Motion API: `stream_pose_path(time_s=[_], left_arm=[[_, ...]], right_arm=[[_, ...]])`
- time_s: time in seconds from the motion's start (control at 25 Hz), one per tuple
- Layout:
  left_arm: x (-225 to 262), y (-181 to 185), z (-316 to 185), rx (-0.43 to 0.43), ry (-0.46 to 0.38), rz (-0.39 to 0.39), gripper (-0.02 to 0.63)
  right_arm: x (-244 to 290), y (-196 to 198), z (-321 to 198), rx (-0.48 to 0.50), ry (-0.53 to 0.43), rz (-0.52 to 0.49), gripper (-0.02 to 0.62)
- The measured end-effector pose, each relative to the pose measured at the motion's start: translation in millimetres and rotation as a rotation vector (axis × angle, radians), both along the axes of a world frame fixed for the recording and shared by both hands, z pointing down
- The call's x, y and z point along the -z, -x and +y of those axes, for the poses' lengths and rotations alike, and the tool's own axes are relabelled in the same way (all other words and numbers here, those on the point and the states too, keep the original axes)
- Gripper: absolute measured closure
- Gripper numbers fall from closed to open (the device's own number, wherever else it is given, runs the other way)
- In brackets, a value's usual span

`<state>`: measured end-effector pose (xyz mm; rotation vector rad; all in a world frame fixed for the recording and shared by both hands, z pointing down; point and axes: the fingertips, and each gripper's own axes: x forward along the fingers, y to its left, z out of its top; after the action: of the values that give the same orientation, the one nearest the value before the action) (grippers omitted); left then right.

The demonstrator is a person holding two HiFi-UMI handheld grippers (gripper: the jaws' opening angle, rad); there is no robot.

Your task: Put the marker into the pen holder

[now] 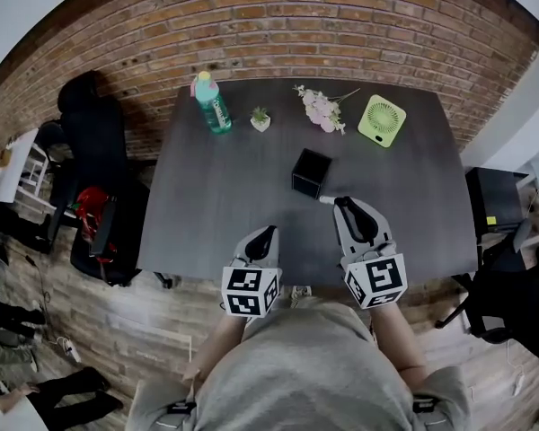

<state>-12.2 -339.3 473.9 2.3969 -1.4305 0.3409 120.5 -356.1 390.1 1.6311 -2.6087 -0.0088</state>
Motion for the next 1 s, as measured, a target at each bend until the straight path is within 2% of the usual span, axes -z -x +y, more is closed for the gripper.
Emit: stream_pose_path(time_s=[0.48, 1.0], left_arm=[[-12, 3, -39, 0.067, 0.015, 0.004, 0.586], [-21, -3, -62, 0.100, 0.033, 0.006, 0.586]], right_arm=[[-23, -1, -80, 0.043, 0.019, 0.046, 0.523], [-73, 3, -130, 0.082, 0.100, 0.109, 0.523]])
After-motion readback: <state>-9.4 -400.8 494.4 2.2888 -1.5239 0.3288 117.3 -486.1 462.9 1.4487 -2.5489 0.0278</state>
